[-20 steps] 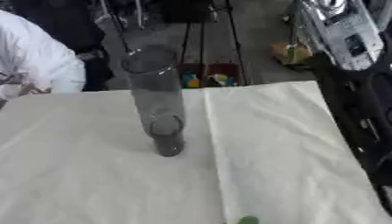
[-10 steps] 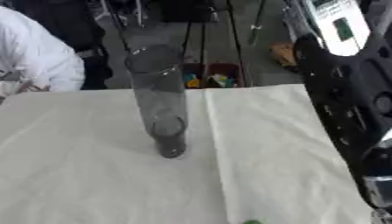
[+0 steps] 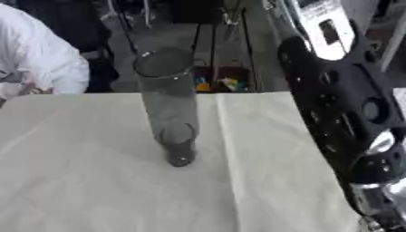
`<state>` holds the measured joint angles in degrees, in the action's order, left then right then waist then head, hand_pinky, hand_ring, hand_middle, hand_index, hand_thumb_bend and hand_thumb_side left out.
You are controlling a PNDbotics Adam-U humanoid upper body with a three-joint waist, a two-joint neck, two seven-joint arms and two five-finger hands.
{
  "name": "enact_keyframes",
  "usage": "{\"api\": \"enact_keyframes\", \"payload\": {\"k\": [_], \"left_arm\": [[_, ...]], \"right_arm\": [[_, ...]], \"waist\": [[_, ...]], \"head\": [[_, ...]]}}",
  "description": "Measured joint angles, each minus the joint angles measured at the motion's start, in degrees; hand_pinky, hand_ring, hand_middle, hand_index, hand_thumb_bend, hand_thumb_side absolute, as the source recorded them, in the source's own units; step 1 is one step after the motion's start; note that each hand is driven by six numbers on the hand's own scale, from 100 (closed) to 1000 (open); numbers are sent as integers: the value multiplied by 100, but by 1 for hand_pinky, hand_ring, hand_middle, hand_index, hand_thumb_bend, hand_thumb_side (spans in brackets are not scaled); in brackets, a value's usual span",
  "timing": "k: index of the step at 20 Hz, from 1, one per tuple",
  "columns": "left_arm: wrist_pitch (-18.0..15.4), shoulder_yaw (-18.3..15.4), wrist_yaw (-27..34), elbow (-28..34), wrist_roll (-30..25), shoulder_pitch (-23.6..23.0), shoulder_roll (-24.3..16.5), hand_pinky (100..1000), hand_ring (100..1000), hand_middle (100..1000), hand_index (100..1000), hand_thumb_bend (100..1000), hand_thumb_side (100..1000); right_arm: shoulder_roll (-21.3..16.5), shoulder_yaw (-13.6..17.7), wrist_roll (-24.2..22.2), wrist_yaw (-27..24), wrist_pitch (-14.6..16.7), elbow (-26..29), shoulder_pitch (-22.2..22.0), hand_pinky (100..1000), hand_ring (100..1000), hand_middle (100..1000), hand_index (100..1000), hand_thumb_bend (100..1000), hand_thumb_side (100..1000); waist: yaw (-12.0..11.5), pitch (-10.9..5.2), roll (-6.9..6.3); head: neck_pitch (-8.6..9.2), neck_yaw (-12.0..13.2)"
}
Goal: Arrange flowers into the vase.
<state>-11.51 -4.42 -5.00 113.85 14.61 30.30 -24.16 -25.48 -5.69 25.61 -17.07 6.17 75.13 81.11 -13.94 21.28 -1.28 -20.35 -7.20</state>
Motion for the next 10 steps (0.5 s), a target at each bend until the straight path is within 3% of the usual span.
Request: {"api": "enact_keyframes", "payload": {"k": [10], "left_arm": [[-5, 33, 5, 0, -35, 46, -1, 808, 934, 900, 962, 100, 1000]], "right_arm": [[8, 9, 94, -119, 20, -2, 195, 100, 100, 100, 100, 100, 156]], "waist": [[-65, 21, 139]], "head": [[133, -29]]}}
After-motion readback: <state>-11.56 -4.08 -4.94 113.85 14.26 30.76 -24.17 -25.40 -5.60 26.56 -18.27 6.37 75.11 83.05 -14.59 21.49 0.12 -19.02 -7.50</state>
